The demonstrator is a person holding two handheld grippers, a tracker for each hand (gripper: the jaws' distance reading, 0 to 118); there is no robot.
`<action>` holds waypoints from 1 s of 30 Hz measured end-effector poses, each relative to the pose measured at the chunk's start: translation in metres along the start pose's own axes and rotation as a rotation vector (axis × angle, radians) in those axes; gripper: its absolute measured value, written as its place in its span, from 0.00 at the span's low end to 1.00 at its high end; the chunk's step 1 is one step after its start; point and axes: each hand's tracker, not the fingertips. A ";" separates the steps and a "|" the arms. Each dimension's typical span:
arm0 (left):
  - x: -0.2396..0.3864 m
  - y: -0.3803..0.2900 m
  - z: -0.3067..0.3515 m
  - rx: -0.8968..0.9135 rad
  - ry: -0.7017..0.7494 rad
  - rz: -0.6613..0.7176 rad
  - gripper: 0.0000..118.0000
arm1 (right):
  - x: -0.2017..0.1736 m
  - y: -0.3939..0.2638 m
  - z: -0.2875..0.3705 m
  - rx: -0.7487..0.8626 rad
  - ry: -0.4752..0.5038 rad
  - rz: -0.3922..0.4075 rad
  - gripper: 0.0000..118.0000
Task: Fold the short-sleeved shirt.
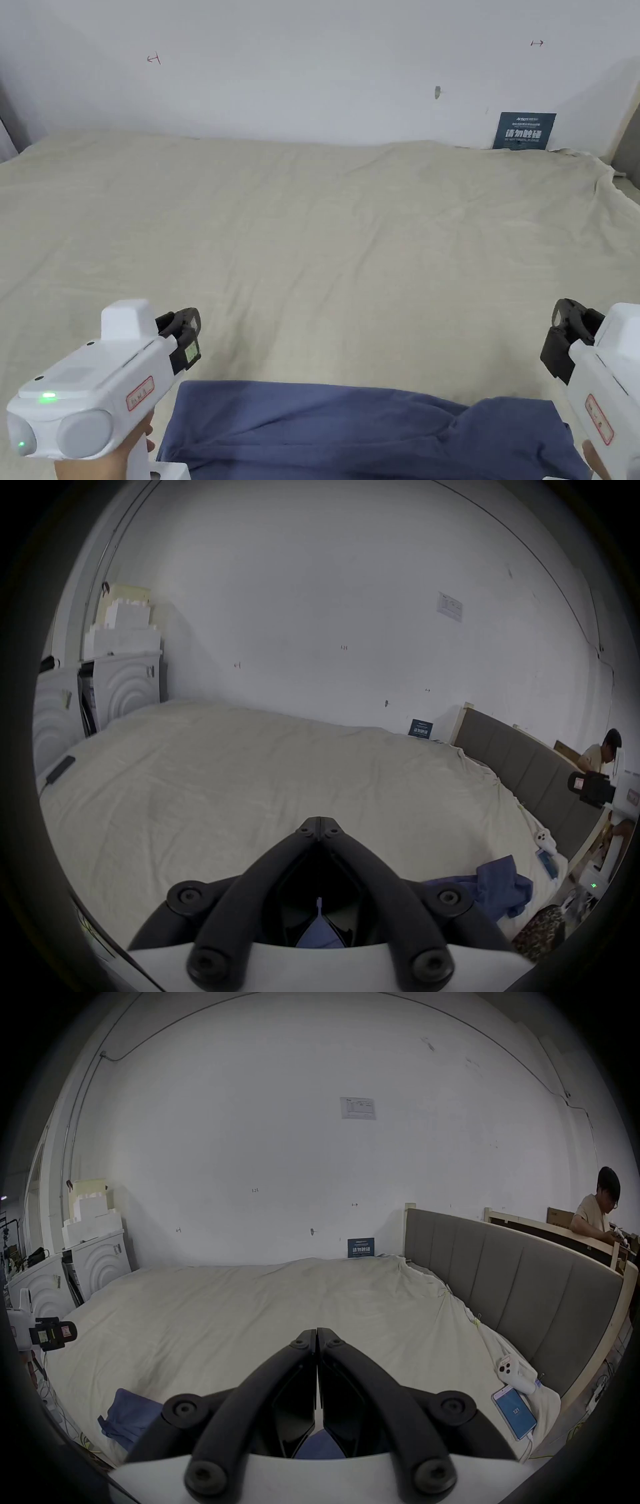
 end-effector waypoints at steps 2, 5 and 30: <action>-0.014 0.001 -0.009 -0.085 -0.070 0.080 0.00 | -0.002 0.000 0.000 -0.009 0.001 0.002 0.00; -0.043 -0.005 -0.025 -0.202 -0.149 0.204 0.00 | -0.002 -0.002 -0.001 -0.022 0.002 0.007 0.00; -0.143 -0.093 -0.096 -0.631 -0.166 0.432 0.72 | -0.018 -0.025 -0.033 -0.149 0.017 0.021 0.00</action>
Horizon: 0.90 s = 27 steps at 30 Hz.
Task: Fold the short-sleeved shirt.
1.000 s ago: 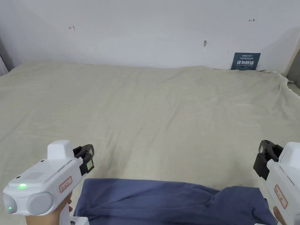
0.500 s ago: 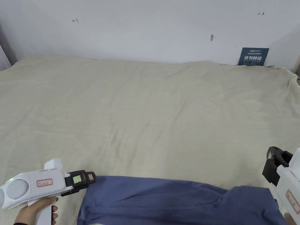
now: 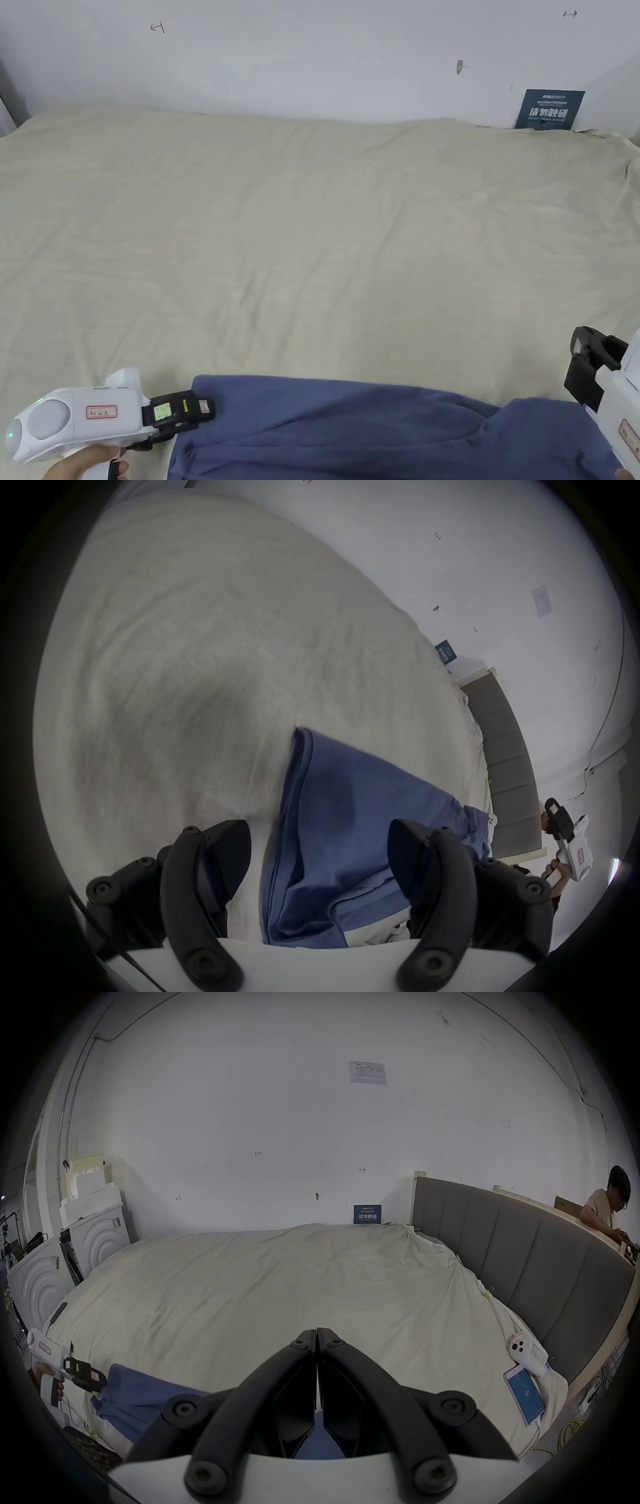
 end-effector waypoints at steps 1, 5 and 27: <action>0.002 -0.003 -0.001 0.001 -0.009 -0.007 0.72 | 0.000 0.000 -0.001 -0.004 0.001 -0.001 0.00; 0.009 -0.001 -0.005 0.016 -0.049 -0.034 0.62 | 0.000 0.002 -0.003 -0.008 0.009 -0.023 0.00; 0.029 0.021 0.038 0.062 0.116 -0.206 0.03 | 0.023 0.000 -0.002 0.013 -0.002 -0.066 0.00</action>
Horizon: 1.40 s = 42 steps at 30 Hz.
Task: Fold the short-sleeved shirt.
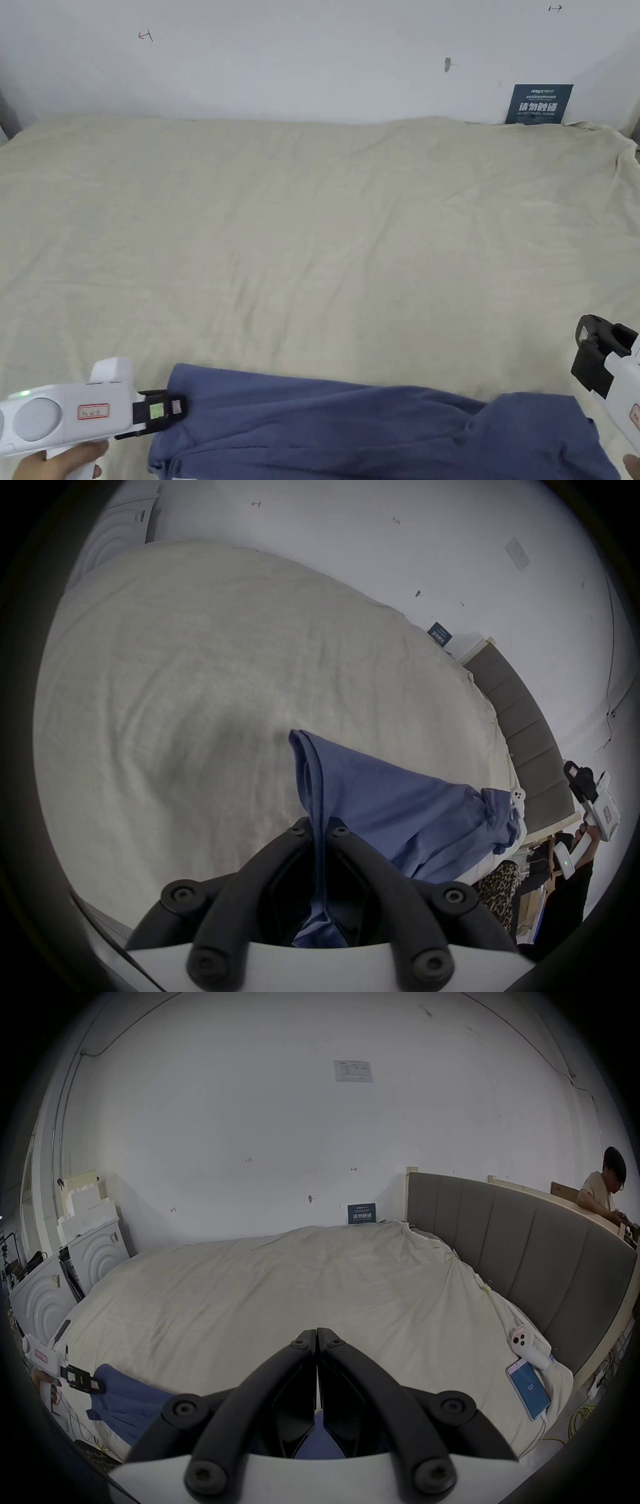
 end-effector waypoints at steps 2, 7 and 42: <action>-0.007 0.006 0.011 0.020 0.054 -0.014 0.03 | -0.002 0.003 0.004 0.004 0.000 -0.001 0.00; -0.022 0.012 0.036 0.030 0.101 0.033 0.03 | -0.003 0.007 0.009 0.009 0.007 -0.006 0.00; 0.275 -0.053 -0.140 -0.225 -0.073 -0.207 0.57 | 0.048 -0.002 0.041 -0.012 -0.049 -0.047 0.00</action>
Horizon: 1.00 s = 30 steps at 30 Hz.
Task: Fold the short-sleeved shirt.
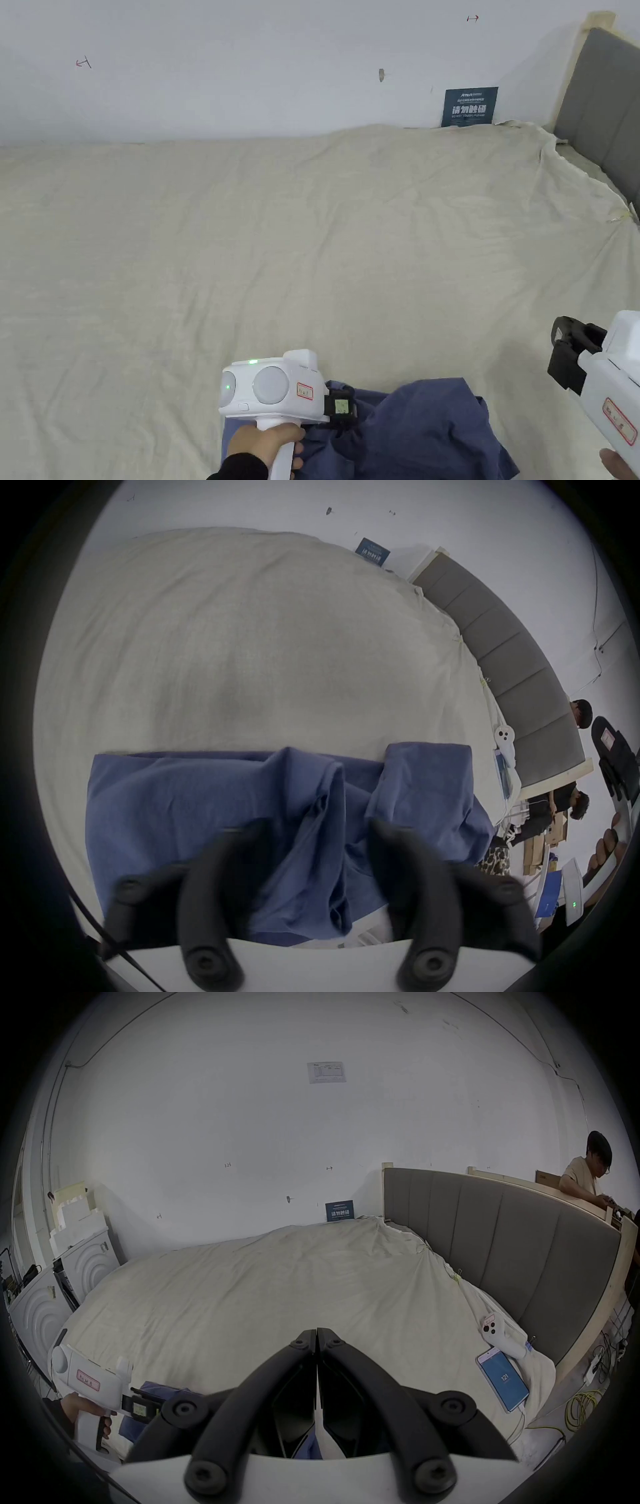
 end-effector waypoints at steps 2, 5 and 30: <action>0.003 0.000 0.012 0.015 0.000 0.009 0.74 | 0.000 0.000 0.000 0.000 -0.001 0.000 0.00; 0.003 0.001 0.046 0.120 -0.054 0.004 0.78 | 0.001 0.002 0.000 0.002 0.002 -0.002 0.00; -0.083 -0.043 0.032 0.344 0.234 -0.168 0.00 | -0.009 0.007 0.008 -0.003 0.021 0.001 0.00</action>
